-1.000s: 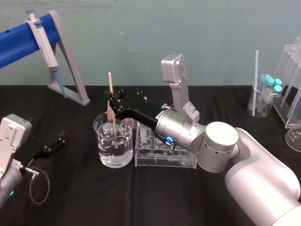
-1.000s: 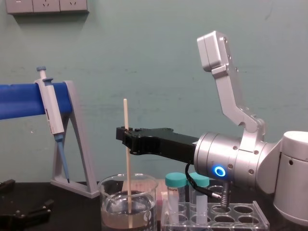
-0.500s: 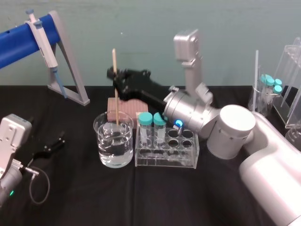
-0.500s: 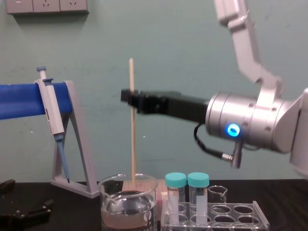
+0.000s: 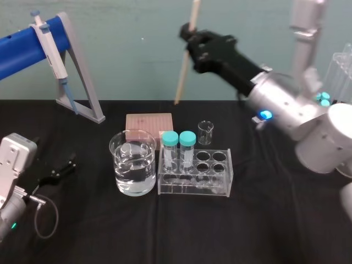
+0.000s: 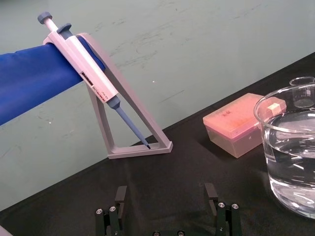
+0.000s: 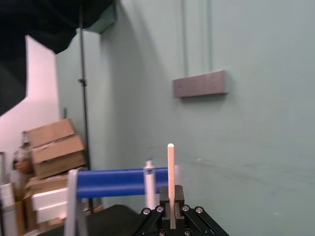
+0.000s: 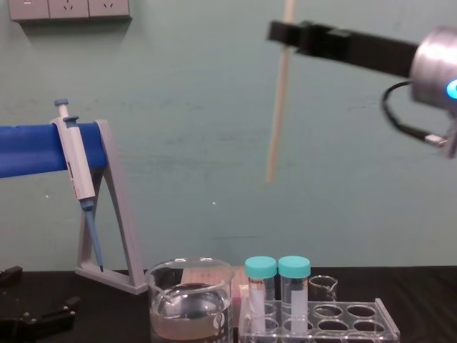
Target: Hold the thermometer with one hand and immerse one end into the beaker, then reinsert it into the test tube rack.
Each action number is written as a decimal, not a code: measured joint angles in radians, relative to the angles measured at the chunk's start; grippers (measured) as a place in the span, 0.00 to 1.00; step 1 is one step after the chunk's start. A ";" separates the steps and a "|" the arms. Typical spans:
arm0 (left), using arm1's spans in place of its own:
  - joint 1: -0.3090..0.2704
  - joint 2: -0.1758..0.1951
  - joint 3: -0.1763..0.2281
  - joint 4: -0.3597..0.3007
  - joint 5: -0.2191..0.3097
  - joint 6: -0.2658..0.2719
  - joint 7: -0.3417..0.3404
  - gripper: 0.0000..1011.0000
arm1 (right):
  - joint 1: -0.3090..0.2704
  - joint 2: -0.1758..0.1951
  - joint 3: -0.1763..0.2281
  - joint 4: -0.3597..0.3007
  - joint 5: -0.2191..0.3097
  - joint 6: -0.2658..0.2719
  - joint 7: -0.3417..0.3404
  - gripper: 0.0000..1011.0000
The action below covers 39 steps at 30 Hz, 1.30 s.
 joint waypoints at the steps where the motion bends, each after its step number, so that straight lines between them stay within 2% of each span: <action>1: 0.000 0.000 0.000 0.000 0.000 0.000 0.000 0.99 | -0.015 0.020 0.018 -0.028 0.006 0.005 -0.015 0.05; 4: 0.000 0.000 0.000 0.000 0.000 0.000 0.000 0.99 | -0.047 0.061 0.050 -0.073 0.012 0.017 -0.039 0.05; 9: 0.000 0.000 0.000 0.000 0.000 0.000 0.000 0.99 | -0.087 0.107 0.082 -0.111 0.031 0.043 -0.055 0.05; 16: 0.000 0.000 0.000 0.000 0.000 0.000 0.000 0.99 | -0.145 0.147 0.101 -0.119 0.049 0.063 -0.071 0.05; 23: 0.000 0.000 0.000 0.000 0.000 0.000 0.000 0.99 | -0.175 0.156 0.101 -0.082 0.053 0.067 -0.083 0.05; 29: 0.000 0.000 0.000 0.000 0.000 0.000 0.000 0.99 | -0.179 0.158 0.087 -0.042 0.028 0.060 -0.085 0.05; 39: 0.000 0.000 0.000 0.000 0.000 0.000 0.000 0.99 | -0.157 0.132 0.059 0.038 -0.018 -0.011 -0.045 0.05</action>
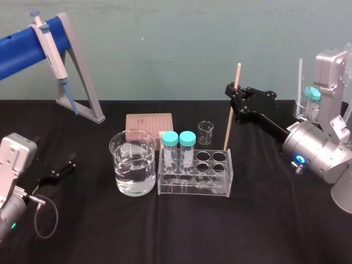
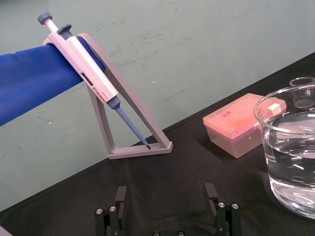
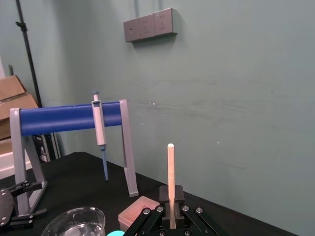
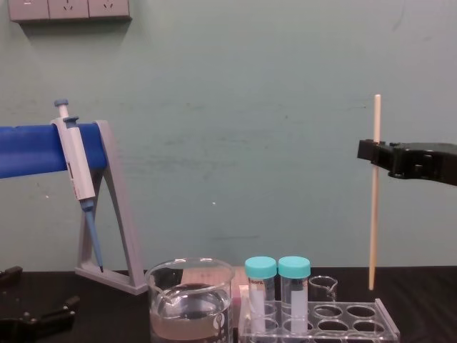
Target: Hold the thermometer with one hand and immerse one end into the beaker, then reinsert it into the test tube rack.
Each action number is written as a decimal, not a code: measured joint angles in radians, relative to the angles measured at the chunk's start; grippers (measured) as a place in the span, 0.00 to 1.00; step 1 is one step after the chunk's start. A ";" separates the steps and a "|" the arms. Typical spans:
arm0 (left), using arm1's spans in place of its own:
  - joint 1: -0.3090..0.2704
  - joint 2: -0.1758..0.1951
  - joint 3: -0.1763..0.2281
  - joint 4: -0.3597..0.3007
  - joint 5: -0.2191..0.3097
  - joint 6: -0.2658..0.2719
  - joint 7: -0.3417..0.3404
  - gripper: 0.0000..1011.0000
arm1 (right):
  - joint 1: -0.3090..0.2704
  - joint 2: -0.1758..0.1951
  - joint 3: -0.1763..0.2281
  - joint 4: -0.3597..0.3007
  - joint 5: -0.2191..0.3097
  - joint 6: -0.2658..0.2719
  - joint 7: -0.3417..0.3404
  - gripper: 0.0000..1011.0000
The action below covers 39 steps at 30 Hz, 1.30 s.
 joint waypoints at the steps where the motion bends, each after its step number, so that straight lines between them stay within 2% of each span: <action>1: 0.000 0.000 0.000 0.000 0.000 0.000 0.000 0.99 | 0.006 -0.005 -0.004 0.014 -0.006 -0.013 0.011 0.05; 24: 0.000 0.000 0.000 0.000 0.000 0.000 0.000 0.99 | 0.066 -0.058 -0.028 0.182 -0.070 -0.098 0.080 0.05; 39: 0.000 0.000 0.000 0.000 0.000 0.000 0.000 0.99 | 0.081 -0.085 -0.033 0.258 -0.088 -0.123 0.106 0.05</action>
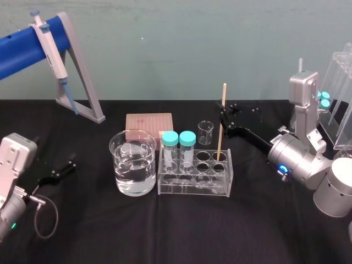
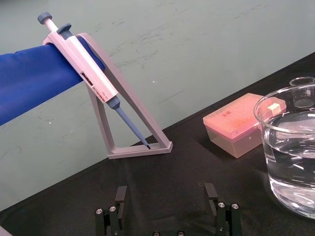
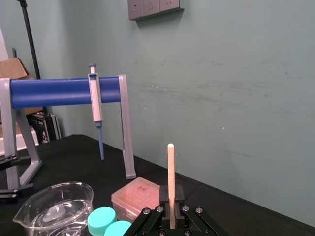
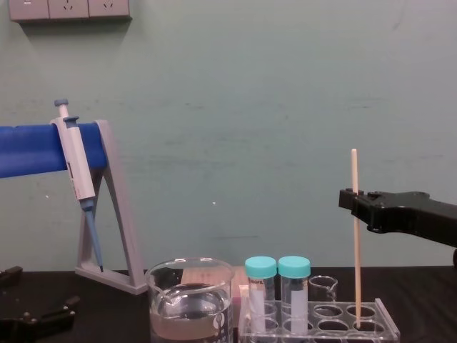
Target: Hold the thermometer with one hand and immerse one end into the beaker, then reinsert it into the test tube rack.
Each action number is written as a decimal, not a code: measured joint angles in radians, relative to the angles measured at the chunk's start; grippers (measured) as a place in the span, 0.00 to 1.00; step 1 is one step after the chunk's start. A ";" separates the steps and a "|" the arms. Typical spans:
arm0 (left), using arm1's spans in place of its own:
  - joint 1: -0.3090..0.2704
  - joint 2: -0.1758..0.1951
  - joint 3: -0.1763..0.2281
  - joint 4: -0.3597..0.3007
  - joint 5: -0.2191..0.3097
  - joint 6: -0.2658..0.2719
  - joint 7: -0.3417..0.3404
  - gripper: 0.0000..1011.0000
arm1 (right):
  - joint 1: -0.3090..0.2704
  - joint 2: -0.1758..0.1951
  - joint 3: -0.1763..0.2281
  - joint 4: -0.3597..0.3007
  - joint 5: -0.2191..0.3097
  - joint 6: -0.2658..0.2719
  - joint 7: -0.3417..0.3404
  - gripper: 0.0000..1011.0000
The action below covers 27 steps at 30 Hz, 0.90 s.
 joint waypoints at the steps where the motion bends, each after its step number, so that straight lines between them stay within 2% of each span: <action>1: 0.000 0.000 0.000 0.000 0.000 0.000 0.000 0.99 | 0.002 -0.003 0.000 0.010 -0.001 -0.006 0.005 0.05; 11: 0.000 0.000 0.000 0.000 0.000 0.000 0.000 0.99 | 0.013 -0.021 -0.001 0.064 -0.001 -0.028 0.026 0.05; 27: 0.000 0.000 0.000 0.000 0.000 0.000 0.000 0.99 | 0.006 -0.036 -0.002 0.096 -0.003 -0.028 0.029 0.05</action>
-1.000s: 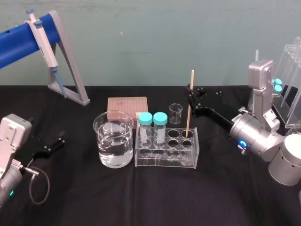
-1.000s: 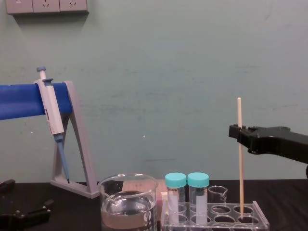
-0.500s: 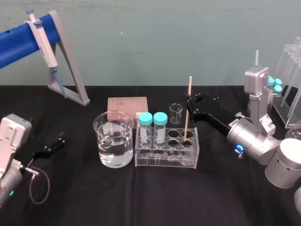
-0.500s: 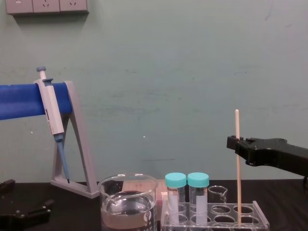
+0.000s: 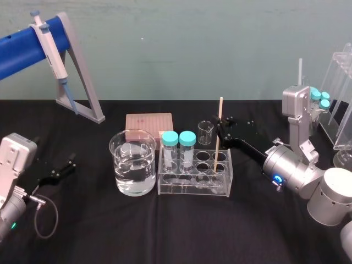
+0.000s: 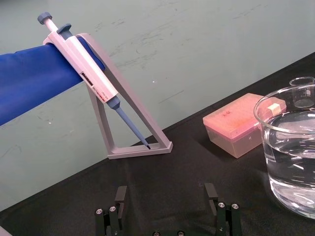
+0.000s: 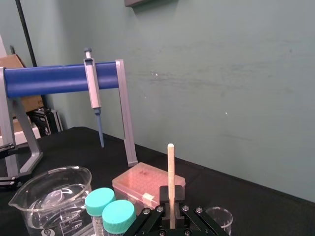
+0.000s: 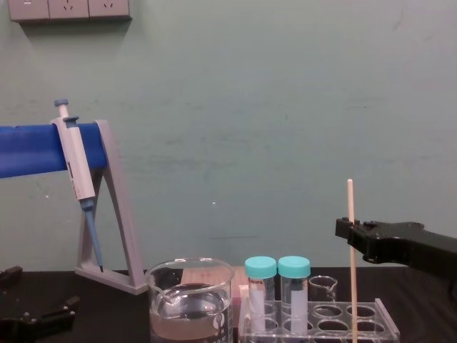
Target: Hold the thermometer with one hand and immerse one end into the beaker, then reinsert it into the test tube rack.
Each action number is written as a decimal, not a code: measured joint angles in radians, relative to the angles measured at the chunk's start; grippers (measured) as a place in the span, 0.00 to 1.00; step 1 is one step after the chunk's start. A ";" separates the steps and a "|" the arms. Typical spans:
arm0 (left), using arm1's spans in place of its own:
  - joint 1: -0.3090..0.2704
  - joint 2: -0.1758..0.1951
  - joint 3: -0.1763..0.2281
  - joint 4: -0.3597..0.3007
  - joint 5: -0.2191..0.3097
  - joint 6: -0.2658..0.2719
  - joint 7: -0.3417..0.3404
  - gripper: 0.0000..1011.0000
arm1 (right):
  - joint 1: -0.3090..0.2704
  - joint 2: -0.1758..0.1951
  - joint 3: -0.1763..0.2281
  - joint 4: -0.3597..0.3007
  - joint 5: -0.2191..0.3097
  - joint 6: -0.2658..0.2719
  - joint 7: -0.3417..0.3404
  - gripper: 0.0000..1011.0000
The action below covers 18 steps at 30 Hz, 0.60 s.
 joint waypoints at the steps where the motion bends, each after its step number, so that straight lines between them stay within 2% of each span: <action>1: 0.000 0.000 0.000 0.000 0.000 0.000 0.000 0.99 | 0.000 -0.001 0.000 0.002 0.000 0.000 0.000 0.05; 10: 0.000 0.000 0.000 0.000 0.000 0.000 0.000 0.99 | -0.005 -0.011 0.011 0.021 0.017 -0.007 0.008 0.05; 18: 0.000 0.000 0.000 0.000 0.000 0.000 0.000 0.99 | -0.009 -0.011 0.015 0.015 0.017 -0.004 0.000 0.26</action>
